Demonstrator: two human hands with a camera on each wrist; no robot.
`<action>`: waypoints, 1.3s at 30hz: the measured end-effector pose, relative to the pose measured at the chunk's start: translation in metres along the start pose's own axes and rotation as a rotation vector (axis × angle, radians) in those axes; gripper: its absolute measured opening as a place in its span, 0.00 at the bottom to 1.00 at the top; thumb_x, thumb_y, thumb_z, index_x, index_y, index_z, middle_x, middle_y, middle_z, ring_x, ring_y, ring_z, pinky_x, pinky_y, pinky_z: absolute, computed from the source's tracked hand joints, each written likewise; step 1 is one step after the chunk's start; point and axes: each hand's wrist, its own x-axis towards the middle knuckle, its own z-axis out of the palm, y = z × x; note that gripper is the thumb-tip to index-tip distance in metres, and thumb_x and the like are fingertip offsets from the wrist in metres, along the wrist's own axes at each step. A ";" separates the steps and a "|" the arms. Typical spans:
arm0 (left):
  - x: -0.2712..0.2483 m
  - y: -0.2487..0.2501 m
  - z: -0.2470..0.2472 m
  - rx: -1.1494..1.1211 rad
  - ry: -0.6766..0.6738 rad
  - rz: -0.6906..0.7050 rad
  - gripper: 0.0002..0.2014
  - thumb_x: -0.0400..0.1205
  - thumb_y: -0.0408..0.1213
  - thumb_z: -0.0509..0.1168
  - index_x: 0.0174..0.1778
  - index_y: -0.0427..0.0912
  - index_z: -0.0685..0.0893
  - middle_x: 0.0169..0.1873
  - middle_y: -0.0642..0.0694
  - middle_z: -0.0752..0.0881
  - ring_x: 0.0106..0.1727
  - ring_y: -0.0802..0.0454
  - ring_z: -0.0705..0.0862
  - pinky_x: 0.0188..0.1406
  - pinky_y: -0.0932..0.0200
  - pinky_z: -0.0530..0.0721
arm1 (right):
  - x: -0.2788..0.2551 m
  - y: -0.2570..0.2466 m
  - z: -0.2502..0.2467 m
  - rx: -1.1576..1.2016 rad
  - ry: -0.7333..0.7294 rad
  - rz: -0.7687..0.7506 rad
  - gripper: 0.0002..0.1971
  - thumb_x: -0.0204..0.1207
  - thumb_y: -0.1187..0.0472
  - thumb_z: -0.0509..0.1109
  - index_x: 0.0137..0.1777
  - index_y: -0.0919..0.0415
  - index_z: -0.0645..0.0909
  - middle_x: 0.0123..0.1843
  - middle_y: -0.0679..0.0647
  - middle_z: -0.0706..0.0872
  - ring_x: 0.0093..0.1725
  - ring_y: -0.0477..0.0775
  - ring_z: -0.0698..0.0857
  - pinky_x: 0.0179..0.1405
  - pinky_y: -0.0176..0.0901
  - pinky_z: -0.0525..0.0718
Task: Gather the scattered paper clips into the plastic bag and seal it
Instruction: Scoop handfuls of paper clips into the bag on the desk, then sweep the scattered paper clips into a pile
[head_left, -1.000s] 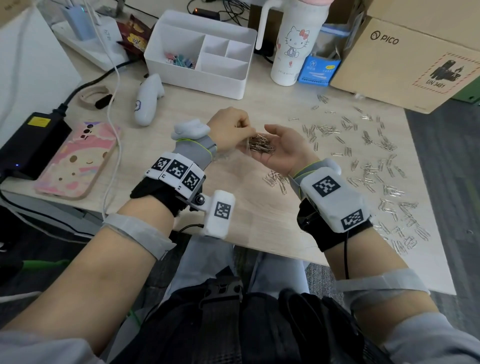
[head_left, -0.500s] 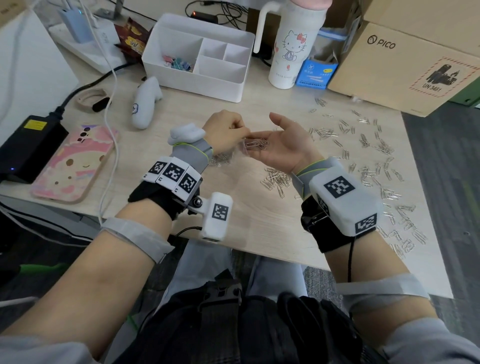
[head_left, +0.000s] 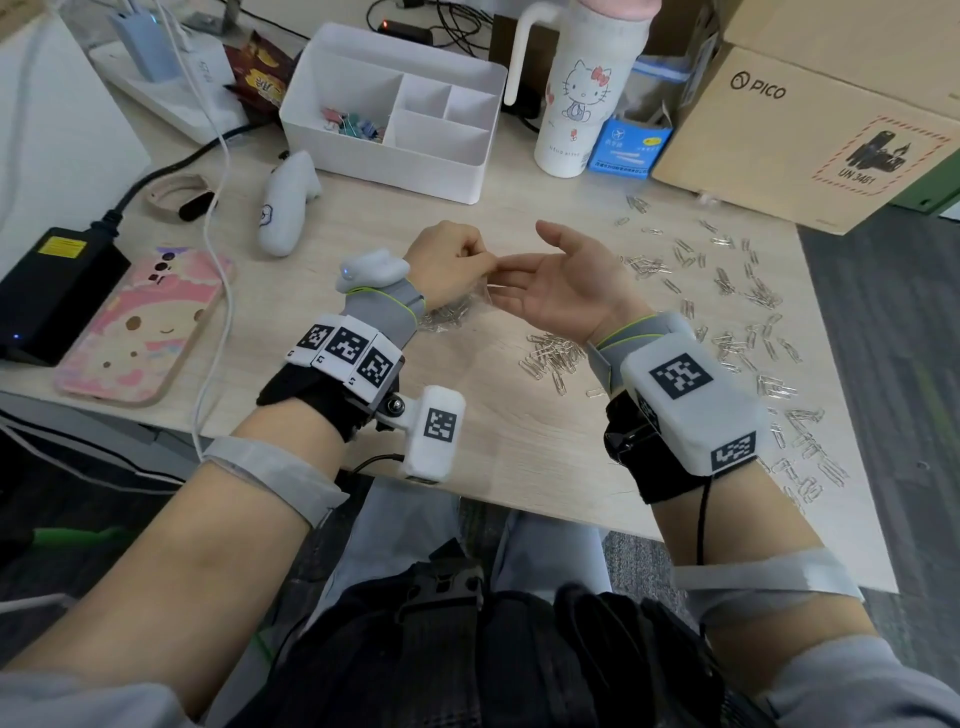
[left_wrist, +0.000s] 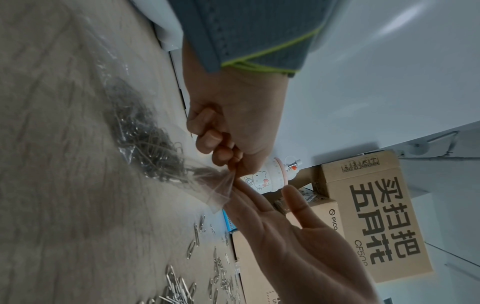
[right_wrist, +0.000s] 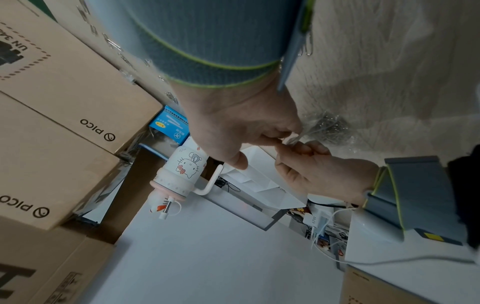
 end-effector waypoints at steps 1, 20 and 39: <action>0.000 0.000 0.000 -0.009 0.002 0.003 0.15 0.75 0.36 0.65 0.23 0.50 0.73 0.21 0.50 0.74 0.25 0.57 0.70 0.28 0.62 0.68 | 0.000 0.000 0.000 -0.038 0.006 0.000 0.27 0.83 0.52 0.51 0.59 0.80 0.73 0.59 0.72 0.79 0.60 0.67 0.80 0.60 0.51 0.82; -0.006 0.020 -0.026 -0.342 0.392 0.190 0.14 0.73 0.39 0.61 0.23 0.53 0.66 0.20 0.49 0.69 0.30 0.48 0.67 0.31 0.54 0.67 | -0.010 0.020 -0.054 -0.571 0.369 -0.347 0.09 0.72 0.73 0.70 0.51 0.69 0.84 0.42 0.58 0.85 0.36 0.49 0.83 0.33 0.29 0.83; -0.006 0.022 -0.061 -0.259 0.212 0.156 0.14 0.77 0.37 0.62 0.25 0.50 0.70 0.14 0.57 0.76 0.21 0.63 0.70 0.25 0.62 0.68 | 0.020 0.040 0.031 -0.624 -0.143 -0.116 0.19 0.81 0.73 0.57 0.70 0.60 0.73 0.59 0.52 0.82 0.61 0.57 0.82 0.67 0.50 0.78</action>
